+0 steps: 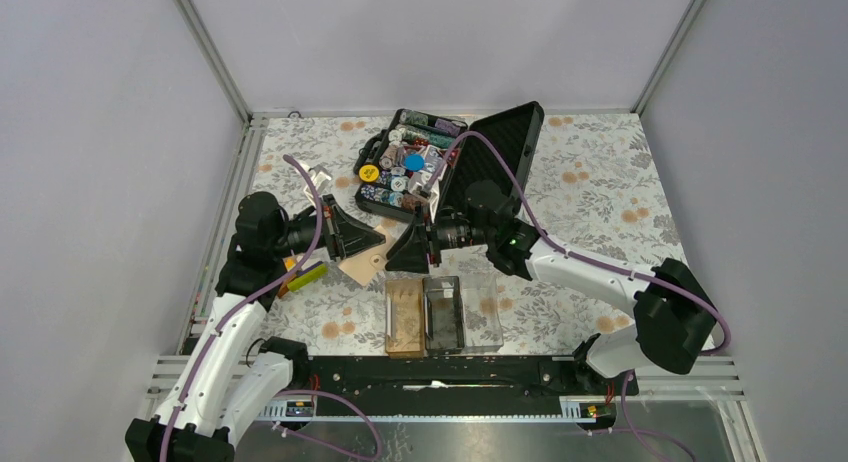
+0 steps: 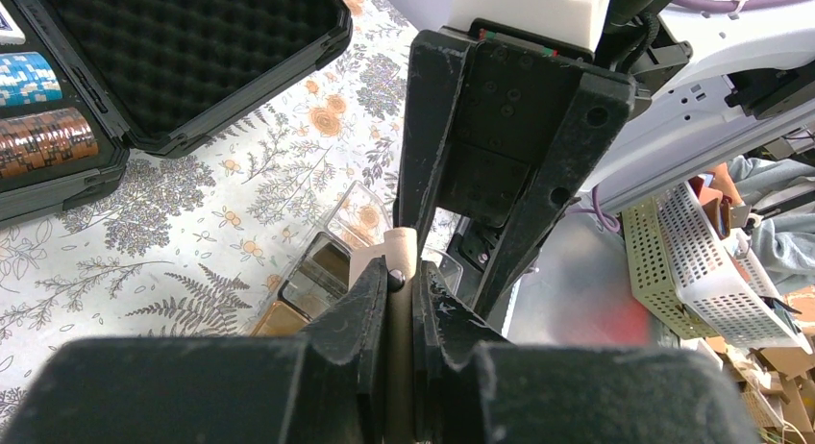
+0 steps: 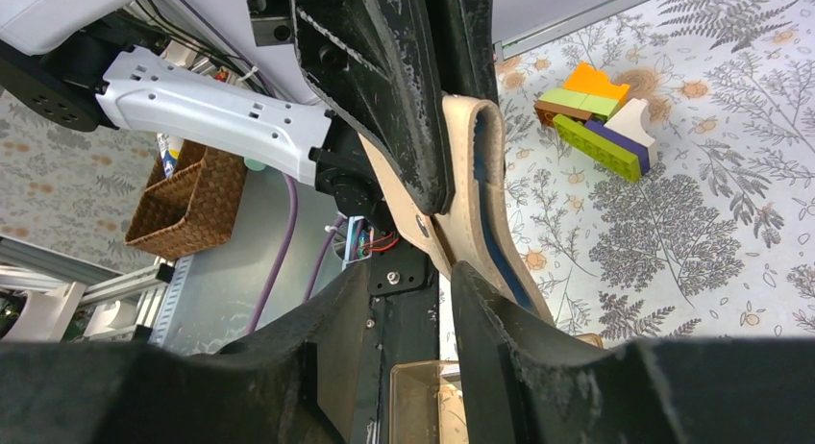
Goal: Put the credit cards into the card holder
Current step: Open the card holder at the center of the board.
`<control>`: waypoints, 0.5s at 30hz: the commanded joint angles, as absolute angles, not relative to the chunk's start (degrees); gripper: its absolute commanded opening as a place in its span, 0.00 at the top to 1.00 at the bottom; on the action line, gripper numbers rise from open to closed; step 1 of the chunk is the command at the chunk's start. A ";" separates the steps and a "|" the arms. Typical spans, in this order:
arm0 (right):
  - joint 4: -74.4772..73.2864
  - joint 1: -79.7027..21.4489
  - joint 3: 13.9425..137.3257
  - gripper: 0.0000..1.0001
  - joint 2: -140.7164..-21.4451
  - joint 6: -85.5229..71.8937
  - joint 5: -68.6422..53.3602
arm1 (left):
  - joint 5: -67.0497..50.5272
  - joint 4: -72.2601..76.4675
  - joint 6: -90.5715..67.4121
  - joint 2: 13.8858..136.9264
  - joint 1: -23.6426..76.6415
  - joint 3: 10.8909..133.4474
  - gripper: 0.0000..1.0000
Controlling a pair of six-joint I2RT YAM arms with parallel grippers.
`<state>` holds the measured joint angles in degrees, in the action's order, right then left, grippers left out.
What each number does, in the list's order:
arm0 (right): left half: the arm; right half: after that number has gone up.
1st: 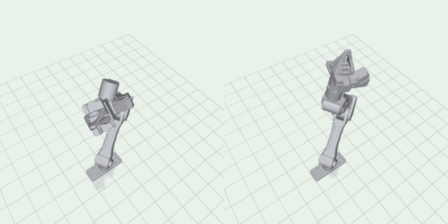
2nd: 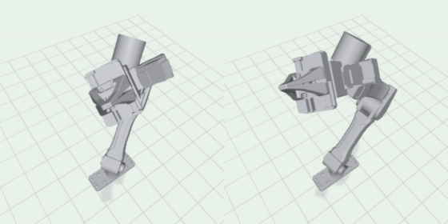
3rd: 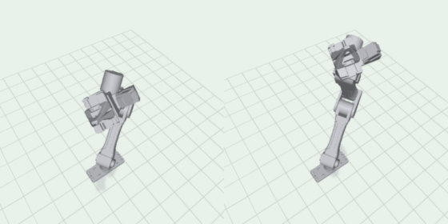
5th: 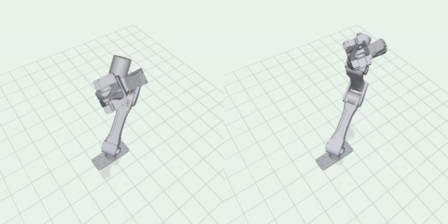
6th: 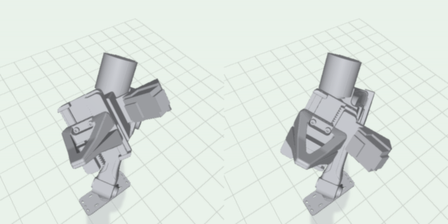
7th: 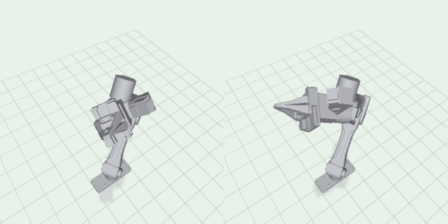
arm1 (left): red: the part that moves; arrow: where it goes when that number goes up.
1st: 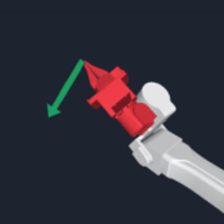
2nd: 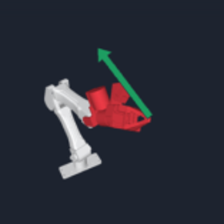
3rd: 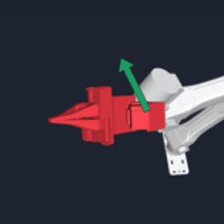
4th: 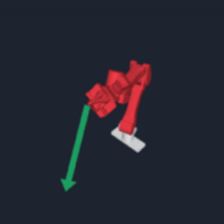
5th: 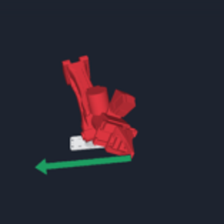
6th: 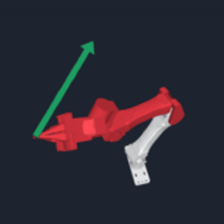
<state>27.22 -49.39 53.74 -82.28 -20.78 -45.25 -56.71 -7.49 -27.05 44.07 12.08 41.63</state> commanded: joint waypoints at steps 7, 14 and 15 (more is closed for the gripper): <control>31.06 -50.19 56.90 0.56 -86.31 -20.02 -47.19 | -59.84 -4.43 -27.08 43.84 13.10 42.54 1.00; 36.69 -51.36 56.98 0.58 -87.23 -21.64 -46.82 | -59.44 -4.42 -27.24 44.12 13.10 42.48 1.00; 37.14 -51.48 57.10 0.58 -87.28 -21.62 -46.39 | -59.33 -4.35 -27.25 44.12 13.10 42.47 1.00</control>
<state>30.15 -50.04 54.22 -86.59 -21.23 -47.53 -56.60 -7.53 -26.89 44.12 12.12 41.63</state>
